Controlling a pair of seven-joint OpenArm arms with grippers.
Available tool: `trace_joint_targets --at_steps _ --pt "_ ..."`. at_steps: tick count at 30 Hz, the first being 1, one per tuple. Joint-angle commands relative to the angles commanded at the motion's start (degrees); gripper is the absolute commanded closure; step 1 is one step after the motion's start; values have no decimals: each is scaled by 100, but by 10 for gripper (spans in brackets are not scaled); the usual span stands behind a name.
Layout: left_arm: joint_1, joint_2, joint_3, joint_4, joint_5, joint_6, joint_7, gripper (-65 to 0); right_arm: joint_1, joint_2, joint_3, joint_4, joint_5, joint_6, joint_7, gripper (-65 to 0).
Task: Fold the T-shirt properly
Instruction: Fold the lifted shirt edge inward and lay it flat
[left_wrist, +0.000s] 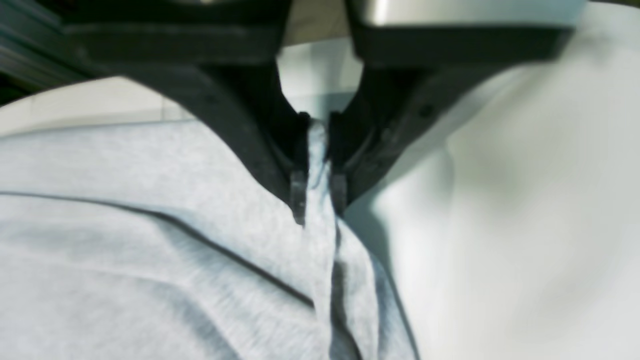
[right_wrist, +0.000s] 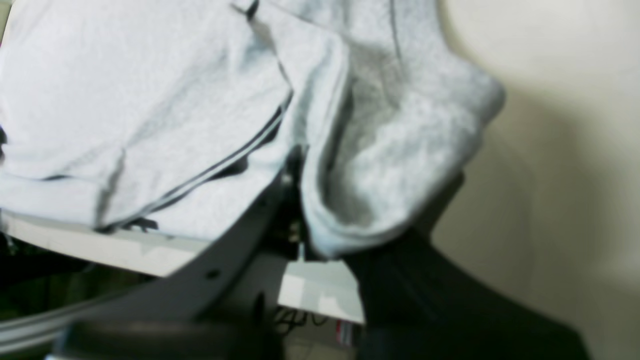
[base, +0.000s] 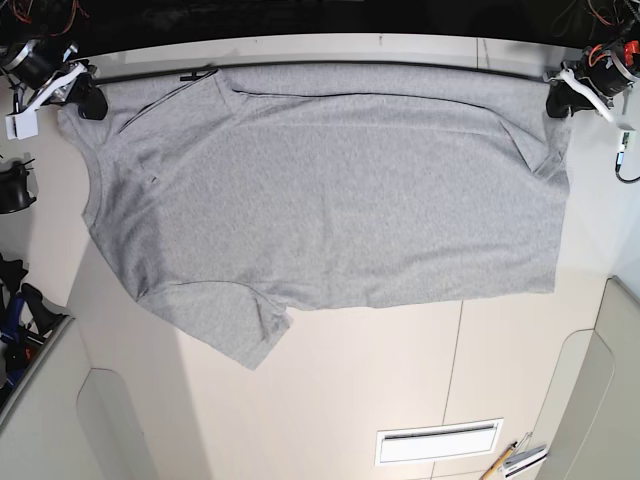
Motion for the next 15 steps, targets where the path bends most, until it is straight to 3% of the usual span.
trace_joint_targets --at_steps 5,10,12,15 --pt "0 2 0 0 -437 0 435 0 -286 87 4 2 7 -2 0 0" --pt "2 2 0 0 -573 0 682 0 -343 85 4 2 7 -28 42 0" --pt "-2 2 0 0 -573 0 680 -91 -343 85 4 2 35 -31 146 -11" --pt "-2 0 0 0 -584 0 680 -277 -310 85 50 2 39 -31 151 -305"
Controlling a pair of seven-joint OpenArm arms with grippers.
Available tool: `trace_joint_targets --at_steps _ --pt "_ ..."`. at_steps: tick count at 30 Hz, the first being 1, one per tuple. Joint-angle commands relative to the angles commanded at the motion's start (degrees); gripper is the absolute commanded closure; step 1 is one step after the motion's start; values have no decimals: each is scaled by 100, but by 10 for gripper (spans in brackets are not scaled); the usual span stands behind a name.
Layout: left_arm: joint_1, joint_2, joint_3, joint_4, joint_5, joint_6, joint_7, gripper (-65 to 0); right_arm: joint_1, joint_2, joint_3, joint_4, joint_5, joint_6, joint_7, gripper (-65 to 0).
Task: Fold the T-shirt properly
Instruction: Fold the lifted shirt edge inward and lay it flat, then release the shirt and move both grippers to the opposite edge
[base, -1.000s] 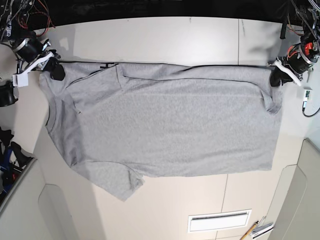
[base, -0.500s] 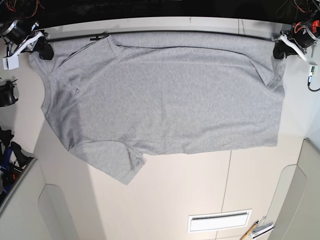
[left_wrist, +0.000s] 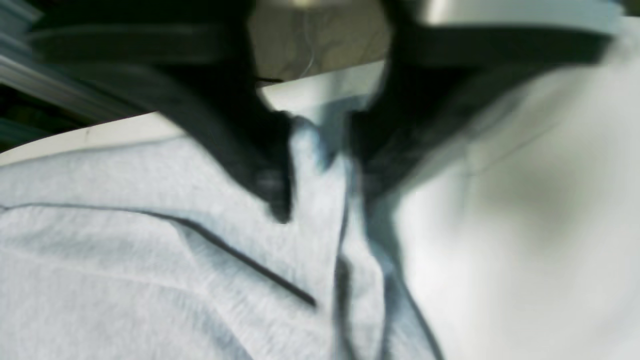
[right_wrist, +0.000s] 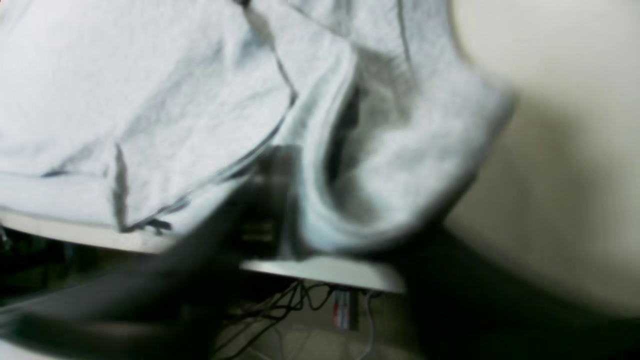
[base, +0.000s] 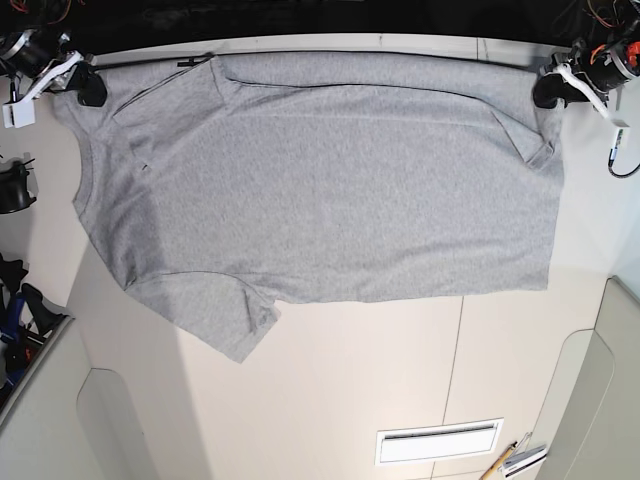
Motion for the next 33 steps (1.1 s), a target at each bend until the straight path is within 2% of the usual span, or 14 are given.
trace_joint_targets --at_steps 1,2,5,7,10,14,16,20,24,29,33 --pt "0 0 -4 0 -55 0 -2 -313 2 0 85 0 2 0 2 -349" --pt "0 0 -48 0 -144 0 0 -328 42 -2 221 0 2 0 2 -355" --pt "0 0 -426 0 -385 0 -2 -329 118 0 831 4 116 0 0 -355" --pt "-2 -2 -901 0 -756 0 -2 -329 289 2 1222 4 181 0 0 -355" --pt "-127 -17 -1523 0 -1193 0 -11 -329 671 4 1491 4 177 0 26 -355" --pt "-409 -111 -1606 0 -1038 0 -229 -338 1410 2 1464 0 -76 -52 68 -355" --pt "-577 -144 -1552 -2 -732 0 -420 -381 1762 7 1456 -7 -225 -81 138 -355" --pt "-903 -256 -1307 -13 -407 0 -566 -396 2483 13 1189 -68 -708 -131 455 -355" --pt "-1244 -356 -831 -15 17 0 -695 -396 3209 17 485 -538 -1438 -278 789 -355" --pt "-1762 -439 -192 -365 717 0 -1139 -396 4205 15 -415 -2249 -2120 -275 1561 -355" --pt "-2417 -566 92 -1182 925 0 -1300 -396 4913 11 -778 -3615 -2413 -275 1971 -355"
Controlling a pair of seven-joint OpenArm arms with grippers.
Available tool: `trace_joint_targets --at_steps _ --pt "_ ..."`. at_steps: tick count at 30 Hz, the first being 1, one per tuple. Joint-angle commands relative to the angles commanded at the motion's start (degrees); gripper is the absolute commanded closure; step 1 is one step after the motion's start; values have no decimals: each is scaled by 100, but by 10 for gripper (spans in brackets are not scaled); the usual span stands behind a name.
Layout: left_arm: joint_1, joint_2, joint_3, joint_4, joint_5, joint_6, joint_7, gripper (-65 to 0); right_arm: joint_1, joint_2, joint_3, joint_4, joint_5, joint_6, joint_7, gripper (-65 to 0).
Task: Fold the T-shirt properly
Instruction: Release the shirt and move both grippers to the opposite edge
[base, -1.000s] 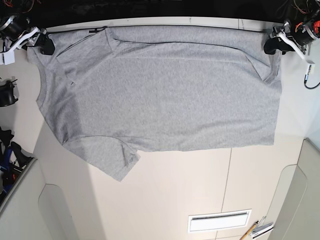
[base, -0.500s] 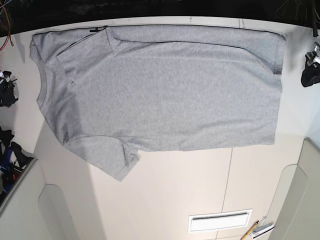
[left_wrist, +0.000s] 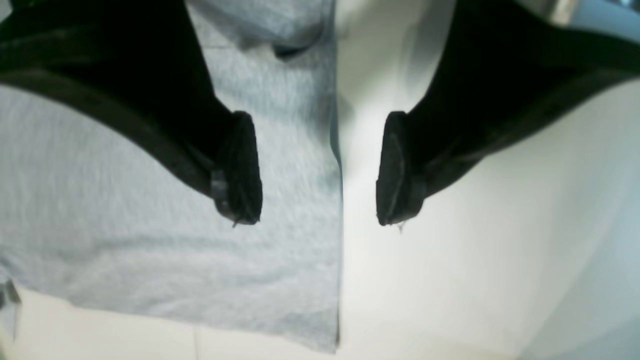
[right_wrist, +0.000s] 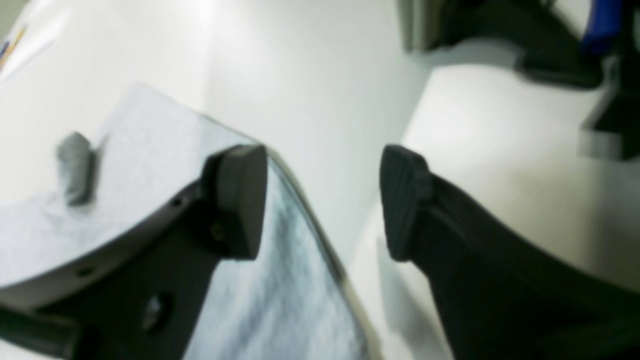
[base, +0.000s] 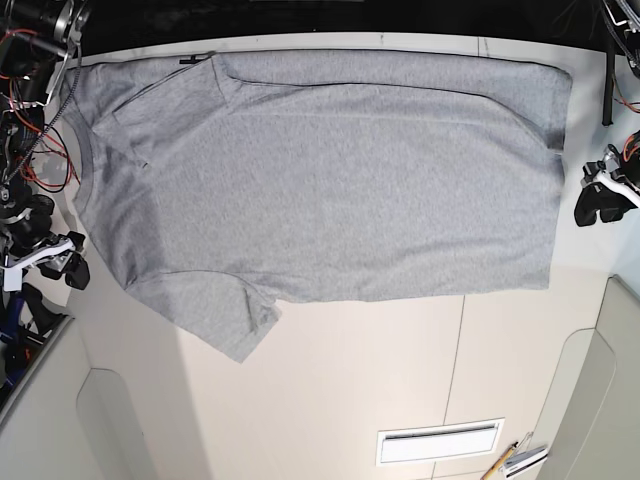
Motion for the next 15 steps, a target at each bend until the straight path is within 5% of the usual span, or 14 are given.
trace_joint_targets --at_steps 7,15 --pt "-1519 -341 420 -2087 42 0 -376 -427 374 -15 -83 -887 -160 4 157 -355" --pt "-2752 -367 1716 -4186 428 0 -866 -427 376 -35 -83 -1152 -313 4 289 -355"
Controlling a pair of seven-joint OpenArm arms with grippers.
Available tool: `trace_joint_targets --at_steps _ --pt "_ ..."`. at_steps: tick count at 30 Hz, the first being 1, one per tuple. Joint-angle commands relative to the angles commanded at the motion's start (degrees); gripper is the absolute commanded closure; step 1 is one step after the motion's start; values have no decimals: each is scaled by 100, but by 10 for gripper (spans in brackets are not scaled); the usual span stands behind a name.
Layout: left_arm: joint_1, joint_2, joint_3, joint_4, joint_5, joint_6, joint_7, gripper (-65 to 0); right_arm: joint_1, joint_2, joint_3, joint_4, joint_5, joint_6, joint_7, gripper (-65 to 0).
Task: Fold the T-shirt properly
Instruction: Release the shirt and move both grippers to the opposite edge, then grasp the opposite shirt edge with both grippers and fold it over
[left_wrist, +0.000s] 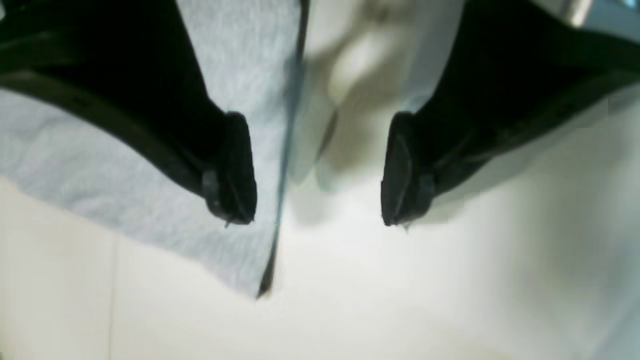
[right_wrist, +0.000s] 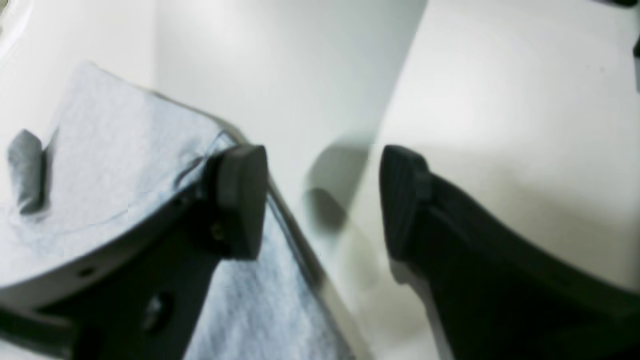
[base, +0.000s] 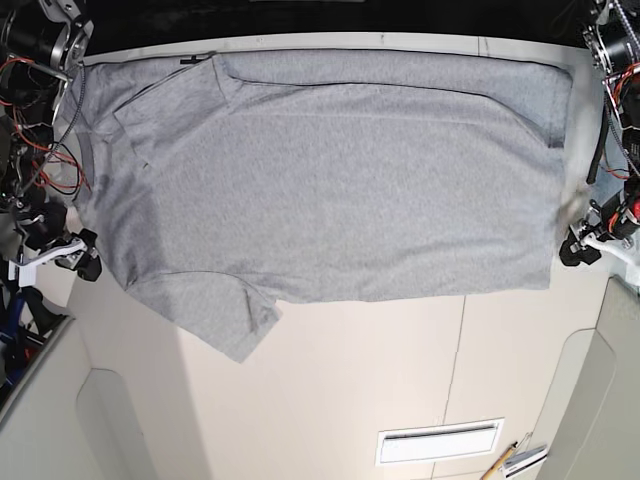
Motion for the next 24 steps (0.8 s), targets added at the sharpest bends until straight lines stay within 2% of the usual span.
trace_joint_targets --at_steps 5,9,12,21,24 --pt "-184 293 490 -127 63 0 -11 -427 -2 -199 0 -83 -2 4 15 -355" --pt "-181 590 507 -127 282 0 -48 -427 2 -398 0 -83 -37 17 17 -355" --pt "-181 634 507 -127 337 0 -72 -426 13 -485 -44 -83 -33 59 15 -354" --pt "-184 632 507 -125 334 0 -68 -426 33 -485 -1451 -83 74 109 15 -354" --pt "-181 632 507 -125 334 0 28 -425 33 -485 -1620 -72 72 109 15 -353"
